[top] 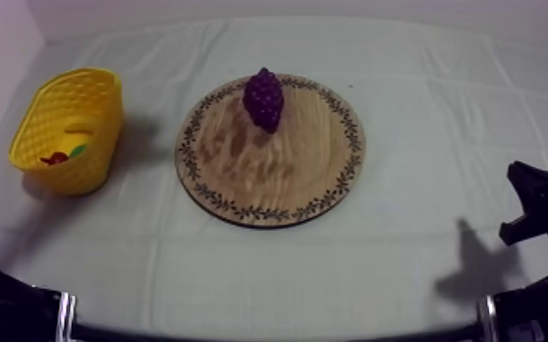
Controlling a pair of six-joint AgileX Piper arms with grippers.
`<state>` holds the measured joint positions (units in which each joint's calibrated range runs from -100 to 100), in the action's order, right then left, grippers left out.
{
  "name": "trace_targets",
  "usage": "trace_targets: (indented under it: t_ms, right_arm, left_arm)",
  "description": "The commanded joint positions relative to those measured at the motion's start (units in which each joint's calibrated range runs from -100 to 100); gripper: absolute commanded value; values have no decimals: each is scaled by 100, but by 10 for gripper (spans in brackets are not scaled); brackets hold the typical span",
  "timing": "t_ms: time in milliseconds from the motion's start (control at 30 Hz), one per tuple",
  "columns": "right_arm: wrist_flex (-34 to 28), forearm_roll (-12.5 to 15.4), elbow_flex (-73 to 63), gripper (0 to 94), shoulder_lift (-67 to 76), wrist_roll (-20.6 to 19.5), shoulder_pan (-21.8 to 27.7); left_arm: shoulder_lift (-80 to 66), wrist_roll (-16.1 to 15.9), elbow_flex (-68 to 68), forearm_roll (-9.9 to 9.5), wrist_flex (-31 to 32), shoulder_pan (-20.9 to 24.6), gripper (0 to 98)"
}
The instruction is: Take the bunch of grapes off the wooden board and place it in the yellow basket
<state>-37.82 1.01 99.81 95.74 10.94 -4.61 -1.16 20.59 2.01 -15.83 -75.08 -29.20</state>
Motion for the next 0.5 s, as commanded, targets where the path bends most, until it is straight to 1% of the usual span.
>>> trace_targets:
  t_ms: [0,233,467]
  right_arm:
    - [0,-1,-3,4,1,3,2]
    - [0,-1,-3,4,1,3,2]
    - [0,-1,-3,4,1,3,2]
  left_arm:
    - [721,108,-280,16,-99,-57,0]
    - [1955,324,-1159,66,-384,-222,0]
    - [2801,413,-1798,173,-484,-284,0]
